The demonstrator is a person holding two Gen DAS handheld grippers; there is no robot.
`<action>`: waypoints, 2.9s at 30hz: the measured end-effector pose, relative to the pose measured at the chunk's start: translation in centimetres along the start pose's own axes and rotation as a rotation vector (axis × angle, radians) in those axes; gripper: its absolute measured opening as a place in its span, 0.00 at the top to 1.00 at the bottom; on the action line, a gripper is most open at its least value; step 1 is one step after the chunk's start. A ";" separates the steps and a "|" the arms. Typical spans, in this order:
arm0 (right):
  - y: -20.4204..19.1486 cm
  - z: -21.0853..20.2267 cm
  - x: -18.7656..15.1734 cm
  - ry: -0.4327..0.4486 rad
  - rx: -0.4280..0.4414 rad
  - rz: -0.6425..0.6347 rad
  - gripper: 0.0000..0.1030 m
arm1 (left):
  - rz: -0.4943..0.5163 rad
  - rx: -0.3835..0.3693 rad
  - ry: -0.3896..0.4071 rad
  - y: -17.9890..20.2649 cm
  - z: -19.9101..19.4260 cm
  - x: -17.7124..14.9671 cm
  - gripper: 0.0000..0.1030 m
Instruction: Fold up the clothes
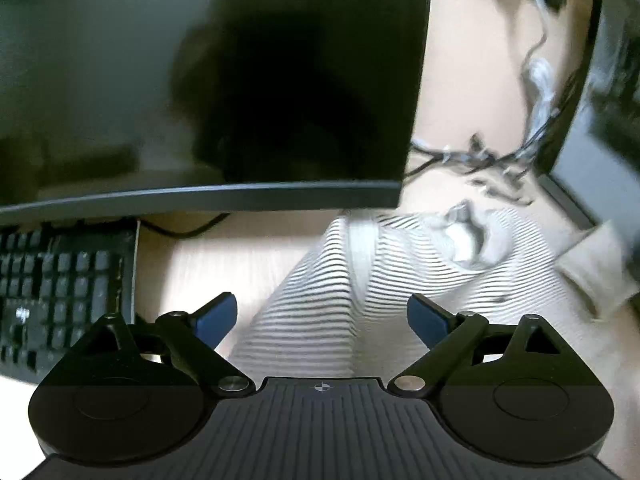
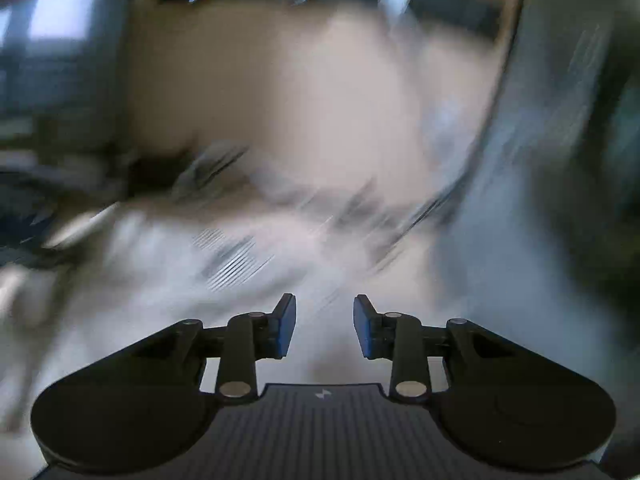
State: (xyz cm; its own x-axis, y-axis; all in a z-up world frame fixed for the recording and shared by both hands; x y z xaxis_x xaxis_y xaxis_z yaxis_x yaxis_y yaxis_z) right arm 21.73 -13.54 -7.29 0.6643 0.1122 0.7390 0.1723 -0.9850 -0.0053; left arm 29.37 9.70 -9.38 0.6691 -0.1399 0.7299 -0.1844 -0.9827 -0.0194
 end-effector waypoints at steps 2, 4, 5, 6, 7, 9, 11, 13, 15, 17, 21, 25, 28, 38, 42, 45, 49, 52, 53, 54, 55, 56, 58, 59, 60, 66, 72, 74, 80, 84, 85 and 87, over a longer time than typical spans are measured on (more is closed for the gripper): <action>-1.9 1.5 -3.5 -0.078 0.078 0.019 0.70 | 0.036 0.033 -0.012 0.3 1.6 -0.2 0.38; -3.3 2.2 -6.2 -0.124 0.094 0.015 0.70 | 0.080 0.097 -0.002 -0.3 2.1 -0.1 0.83; -3.5 2.2 -7.1 -0.120 0.089 0.009 0.70 | 0.087 0.133 0.009 -1.0 2.1 0.0 0.83; -3.4 2.1 -7.4 -0.120 0.086 0.007 0.70 | 0.094 0.168 0.020 -1.6 2.0 0.2 0.83; -3.1 2.0 -7.5 -0.122 0.085 0.006 0.70 | 0.096 0.201 0.031 -2.3 1.9 0.4 0.83; -2.7 1.8 -7.6 -0.125 0.082 0.005 0.70 | 0.062 0.224 0.048 -4.2 1.3 0.8 0.81; -2.2 2.2 -7.3 -0.120 0.076 -0.001 0.68 | 0.037 0.233 0.045 -5.5 0.9 0.9 0.73; -2.2 2.3 -6.7 -0.108 0.045 -0.023 0.66 | 0.004 0.211 0.046 -6.0 -0.4 0.6 0.63; -2.2 1.8 -5.9 -0.080 -0.014 -0.060 0.66 | -0.028 0.189 0.047 -6.5 -1.6 0.4 0.56; -1.3 1.6 -4.0 -0.002 -0.109 -0.147 0.56 | -0.060 0.167 0.049 -7.0 -2.9 0.2 0.36; 0.1 2.1 -2.8 0.046 -0.268 -0.341 0.28 | -0.156 0.057 0.041 -6.6 -6.4 -0.8 0.26; -1.5 2.1 -3.3 0.003 -0.126 -0.276 0.42 | -0.106 -0.165 -0.029 -2.0 -8.4 -3.9 0.22; -4.5 1.8 -4.6 -0.046 -0.017 -0.251 0.51 | -0.048 -0.307 -0.111 1.6 -8.7 -7.1 0.33; -1.7 1.3 -7.0 -0.100 0.010 -0.054 0.45 | -0.103 0.255 -0.144 -8.9 -10.0 -10.1 0.55; -0.8 -0.1 -5.5 -0.002 -0.164 -0.212 0.49 | -0.265 0.275 -0.092 -12.7 -12.9 -8.7 0.42; 0.1 0.8 -4.3 0.043 -0.293 -0.351 0.45 | -0.382 0.184 -0.061 -12.5 -13.5 -7.0 0.27; 0.7 5.0 -4.0 -0.001 -0.299 -0.376 0.47 | -0.373 -0.012 -0.052 -6.9 -12.6 -5.3 0.14; 0.4 5.4 -2.1 0.018 -0.264 -0.346 0.80 | -0.266 -0.120 -0.065 -2.0 -12.6 -5.5 0.09; 0.5 4.7 -0.7 0.043 -0.250 -0.324 0.88 | -0.237 -0.143 -0.072 -0.8 -12.7 -5.8 0.08; 0.5 3.9 0.6 0.067 -0.236 -0.302 0.89 | -0.212 -0.165 -0.078 0.2 -12.8 -6.1 0.08; 0.7 2.8 2.4 0.106 -0.230 -0.270 0.89 | -0.200 -0.178 -0.083 0.8 -12.8 -6.5 0.08; 0.9 1.2 4.7 0.157 -0.208 -0.213 0.90 | -0.197 -0.191 -0.090 1.2 -12.8 -6.7 0.08; 1.1 -2.4 9.4 0.264 -0.124 -0.077 0.90 | -0.204 -0.207 -0.100 1.3 -12.6 -7.3 0.08; 0.8 -4.1 11.6 0.315 -0.060 -0.008 0.90 | -0.211 -0.210 -0.106 1.2 -12.5 -7.5 0.08; 0.3 -5.6 13.5 0.354 0.012 0.054 0.90 | -0.219 -0.211 -0.113 1.1 -12.4 -7.7 0.08; -5.5 -3.5 15.9 0.315 0.251 0.177 0.90 | -0.259 -0.224 -0.141 0.2 -11.5 -8.3 0.06; -6.6 -1.1 13.2 0.261 0.429 0.298 0.45 | -0.237 -0.253 -0.166 1.4 -11.1 -8.5 0.04; -5.2 -1.2 12.0 0.261 0.412 0.320 0.43 | -0.234 -0.257 -0.175 1.7 -10.7 -8.6 0.04; -0.7 2.1 1.3 0.019 0.202 0.345 0.57 | -0.210 -0.287 -0.191 3.4 -8.6 -8.3 0.04; 0.2 2.3 -5.0 -0.069 0.100 0.255 0.67 | -0.204 -0.260 -0.136 3.6 -7.7 -6.5 0.04; 0.3 1.9 -6.0 -0.065 0.070 0.195 0.74 | -0.206 -0.245 -0.121 3.5 -7.5 -6.0 0.04; 1.1 1.1 -7.0 -0.073 0.019 0.119 0.75 | -0.210 -0.215 -0.092 3.2 -7.2 -4.8 0.05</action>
State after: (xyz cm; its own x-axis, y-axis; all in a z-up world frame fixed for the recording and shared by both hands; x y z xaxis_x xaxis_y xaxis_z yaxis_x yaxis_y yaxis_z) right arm 18.10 -15.22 -13.22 0.7318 0.0050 0.6815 0.1028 -0.9893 -0.1031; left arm 20.41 8.13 -8.07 0.7693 0.0429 0.6374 -0.1769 -0.9444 0.2771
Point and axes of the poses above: each gripper's, at about its wrist camera, not at the fingertips, and z roughly the way its jaws point, y to its right, x to its top, the point moved 8 cm from there along z, roughly the way its jaws point, and after that the axes turned 4 degrees about z, right-handed, at the moved point
